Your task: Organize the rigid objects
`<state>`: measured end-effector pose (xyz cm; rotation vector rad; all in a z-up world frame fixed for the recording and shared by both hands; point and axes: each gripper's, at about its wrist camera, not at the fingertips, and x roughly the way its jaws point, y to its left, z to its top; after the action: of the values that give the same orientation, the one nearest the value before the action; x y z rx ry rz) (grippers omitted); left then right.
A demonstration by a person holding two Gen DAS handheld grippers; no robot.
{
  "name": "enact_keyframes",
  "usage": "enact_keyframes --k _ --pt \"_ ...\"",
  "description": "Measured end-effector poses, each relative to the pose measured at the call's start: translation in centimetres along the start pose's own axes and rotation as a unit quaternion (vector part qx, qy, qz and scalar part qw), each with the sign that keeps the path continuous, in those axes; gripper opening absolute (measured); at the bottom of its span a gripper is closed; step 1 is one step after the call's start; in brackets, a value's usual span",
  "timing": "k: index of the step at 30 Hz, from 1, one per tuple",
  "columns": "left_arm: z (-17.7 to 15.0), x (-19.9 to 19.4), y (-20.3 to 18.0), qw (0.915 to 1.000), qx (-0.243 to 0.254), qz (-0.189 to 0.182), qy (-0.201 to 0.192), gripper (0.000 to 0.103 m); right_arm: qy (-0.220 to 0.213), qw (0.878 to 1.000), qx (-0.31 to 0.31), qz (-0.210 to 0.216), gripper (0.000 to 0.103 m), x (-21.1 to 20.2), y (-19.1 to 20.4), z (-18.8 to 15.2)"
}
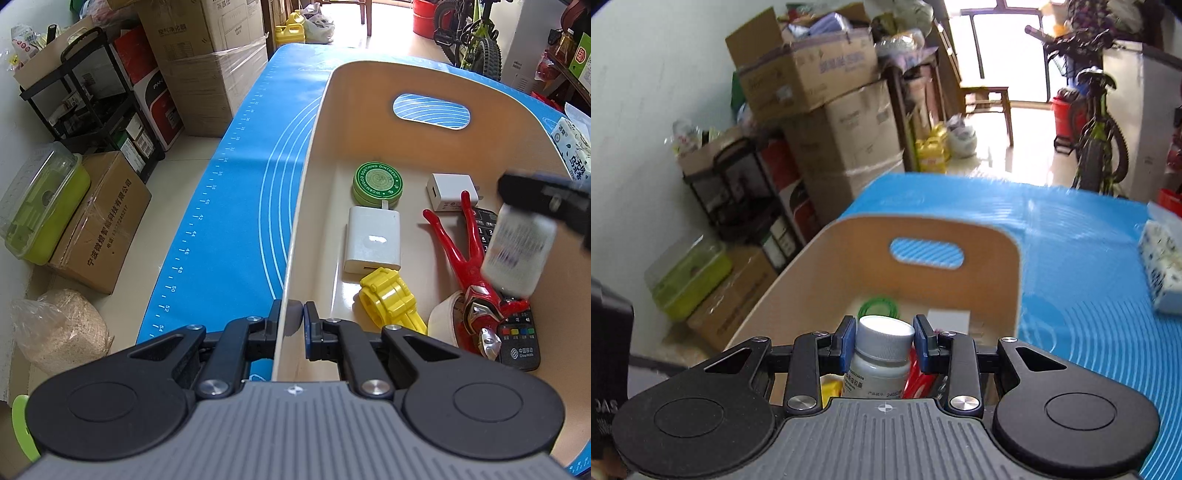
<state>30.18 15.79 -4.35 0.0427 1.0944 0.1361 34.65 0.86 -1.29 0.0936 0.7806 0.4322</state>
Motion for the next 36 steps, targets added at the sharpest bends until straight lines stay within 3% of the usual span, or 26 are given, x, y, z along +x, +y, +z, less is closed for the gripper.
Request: enact_keyframes --k 7,15,17,23,27,36 --pt "0.0 -0.1 0.0 1.0 -0.001 0.002 0.0 0.012 0.039 0.999 -0.01 -0.007 0.041 1.3 0.3 -1.2" --pt "0.0 -0.8 0.0 0.9999 -0.006 0.014 -0.005 0.015 0.032 0.999 -0.022 -0.018 0.072 -0.2 0.5 -1.3" --pt "0.1 -1.5 -0.2 0.9998 -0.008 0.008 -0.018 0.039 0.027 0.999 -0.027 -0.02 0.077 -1.0 0.6 -1.2" --pt "0.2 -4.3 -1.1 0.9982 -0.003 0.008 -0.059 0.073 0.001 0.999 -0.035 -0.038 0.093 -4.3 0.3 -1.2" --pt "-0.1 -6.2 -1.5 0.9973 -0.005 0.007 -0.073 0.074 -0.019 0.997 -0.05 -0.061 0.099 -6.8 0.0 -1.1" --pt "-1.3 -12.4 -2.8 0.9926 -0.004 0.002 -0.121 0.075 -0.044 0.996 -0.032 -0.074 0.099 -13.0 -1.2 -1.6"
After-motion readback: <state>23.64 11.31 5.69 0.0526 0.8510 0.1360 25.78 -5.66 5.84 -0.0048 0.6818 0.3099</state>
